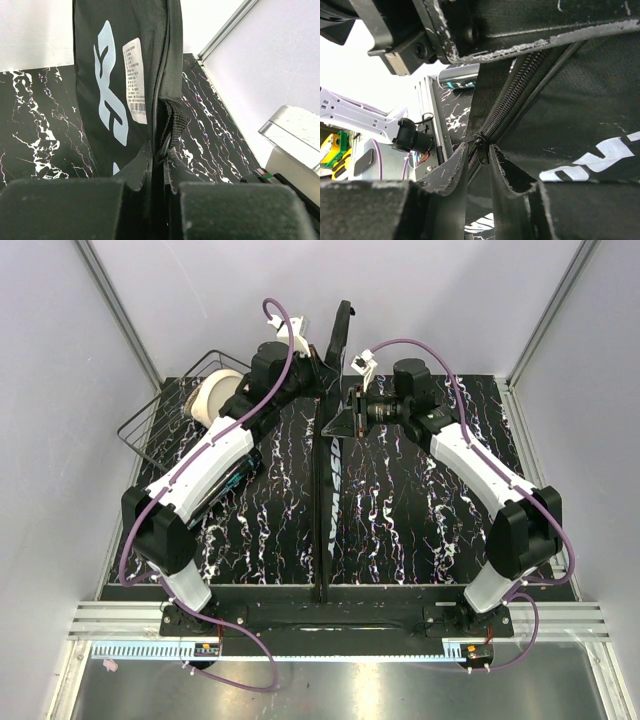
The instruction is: Pack up the badminton gear
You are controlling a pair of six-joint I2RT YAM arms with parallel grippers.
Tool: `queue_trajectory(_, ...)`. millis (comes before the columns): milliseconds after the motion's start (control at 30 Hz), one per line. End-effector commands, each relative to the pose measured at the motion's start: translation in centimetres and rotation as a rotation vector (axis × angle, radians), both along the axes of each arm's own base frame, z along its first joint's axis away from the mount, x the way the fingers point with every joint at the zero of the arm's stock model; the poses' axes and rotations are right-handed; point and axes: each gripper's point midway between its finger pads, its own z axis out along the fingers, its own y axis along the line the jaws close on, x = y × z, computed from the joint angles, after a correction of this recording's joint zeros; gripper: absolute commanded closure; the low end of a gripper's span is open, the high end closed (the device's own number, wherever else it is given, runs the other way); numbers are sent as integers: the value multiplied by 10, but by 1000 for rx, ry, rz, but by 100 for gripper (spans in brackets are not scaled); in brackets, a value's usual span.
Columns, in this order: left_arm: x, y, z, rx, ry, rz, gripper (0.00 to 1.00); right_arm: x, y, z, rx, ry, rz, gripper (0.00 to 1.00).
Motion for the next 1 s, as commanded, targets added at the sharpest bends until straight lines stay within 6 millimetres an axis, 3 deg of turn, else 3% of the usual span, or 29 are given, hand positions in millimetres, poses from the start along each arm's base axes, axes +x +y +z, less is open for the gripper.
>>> queue_trajectory(0,-10,2,66,-122,-144,-12,100,0,4,16,30,-44,35,73)
queue_trajectory(100,-8,3,66,-122,-142,-1,100,0,4,14,28,-38,32,78)
queue_trajectory(267,-2,11,65,-118,-142,61,100,-1,6,14,31,-20,36,100)
queue_trajectory(400,10,28,67,-93,-176,167,100,-6,13,12,1,7,-2,100)
queue_trajectory(500,22,53,72,-35,-235,309,100,-13,19,9,-11,64,-62,100)
queue_trajectory(700,46,104,94,37,-378,584,100,-43,21,-10,-19,163,-143,100)
queue_trajectory(767,54,117,100,31,-402,625,100,-65,19,-24,-35,183,-137,100)
queue_trajectory(933,75,130,95,43,-408,650,100,-108,9,-65,-72,243,-139,100)
queue_trajectory(967,76,134,102,36,-421,659,100,-118,9,-73,-81,262,-131,100)
